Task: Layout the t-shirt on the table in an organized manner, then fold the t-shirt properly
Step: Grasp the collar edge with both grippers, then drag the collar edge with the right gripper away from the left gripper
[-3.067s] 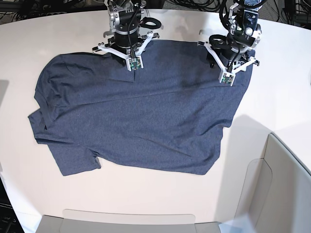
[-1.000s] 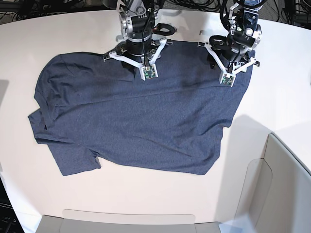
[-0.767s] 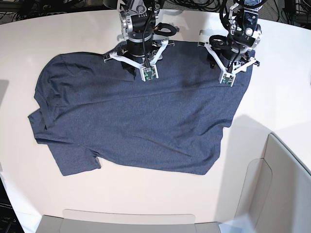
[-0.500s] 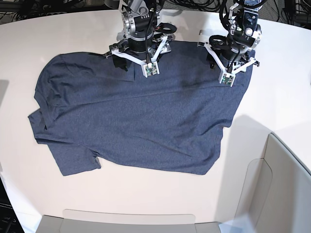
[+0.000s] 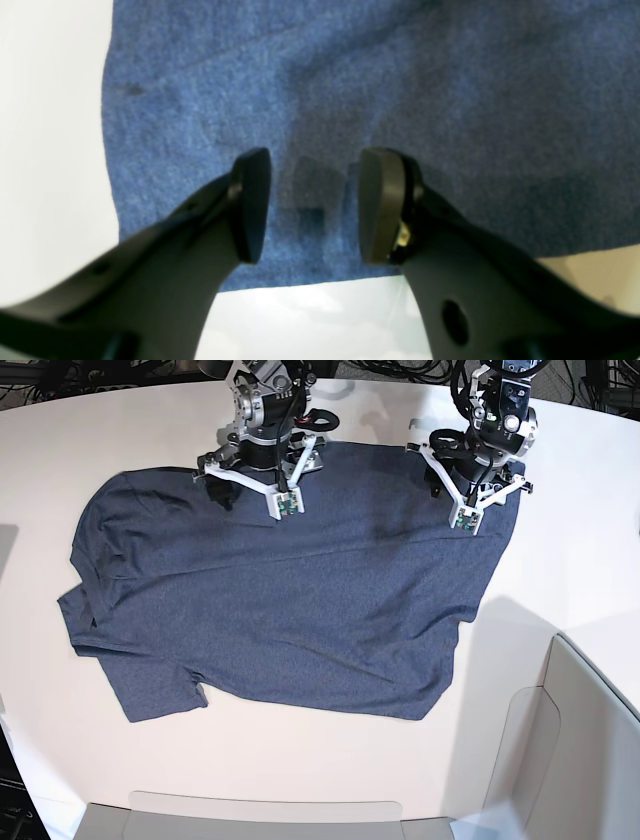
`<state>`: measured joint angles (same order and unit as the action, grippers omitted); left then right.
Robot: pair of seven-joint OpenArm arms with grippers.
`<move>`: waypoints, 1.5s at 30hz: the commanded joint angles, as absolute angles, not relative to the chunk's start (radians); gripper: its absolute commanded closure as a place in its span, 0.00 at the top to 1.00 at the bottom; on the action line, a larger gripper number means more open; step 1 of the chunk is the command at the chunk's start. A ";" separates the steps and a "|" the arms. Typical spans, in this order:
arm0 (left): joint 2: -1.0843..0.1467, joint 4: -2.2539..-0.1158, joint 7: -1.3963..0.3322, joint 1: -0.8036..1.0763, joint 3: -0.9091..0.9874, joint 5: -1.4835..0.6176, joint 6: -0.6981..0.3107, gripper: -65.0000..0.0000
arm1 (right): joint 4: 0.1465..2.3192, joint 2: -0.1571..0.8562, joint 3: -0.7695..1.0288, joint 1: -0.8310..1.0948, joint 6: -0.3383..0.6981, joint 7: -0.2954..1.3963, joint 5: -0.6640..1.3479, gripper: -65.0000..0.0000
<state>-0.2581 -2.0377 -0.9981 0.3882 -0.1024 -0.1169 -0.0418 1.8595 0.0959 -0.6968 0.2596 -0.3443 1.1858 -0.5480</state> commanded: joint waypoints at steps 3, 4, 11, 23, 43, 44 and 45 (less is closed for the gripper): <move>-0.263 -2.052 -0.987 0.386 -0.101 -0.116 -0.038 0.44 | 1.868 0.091 -0.679 0.257 -0.348 1.173 -0.568 0.79; -0.263 -2.052 -0.987 0.386 -0.101 -0.116 -0.038 0.44 | 1.868 0.094 -0.679 0.257 -0.348 1.175 -0.568 0.79; -0.263 -2.052 -0.987 0.386 -0.101 -0.116 -0.038 0.44 | 1.853 0.104 -0.677 0.255 -0.341 1.179 -0.567 0.56; -0.266 -2.029 -0.984 0.387 -0.101 -0.116 -0.038 0.44 | 1.899 0.104 -0.657 0.272 -0.348 1.179 -0.570 0.00; -0.268 -1.923 -0.981 0.380 -0.099 -0.111 -0.038 0.44 | 2.054 0.321 -0.657 0.578 -0.348 1.179 -0.570 0.00; -0.268 -1.913 -0.980 0.380 -0.099 -0.111 -0.038 0.44 | 2.055 0.329 -0.657 0.595 -0.348 1.176 -0.570 0.00; -0.268 -1.902 -0.975 0.380 -0.101 -0.111 -0.038 0.44 | 2.055 0.338 -0.662 0.608 -0.348 1.176 -0.579 0.00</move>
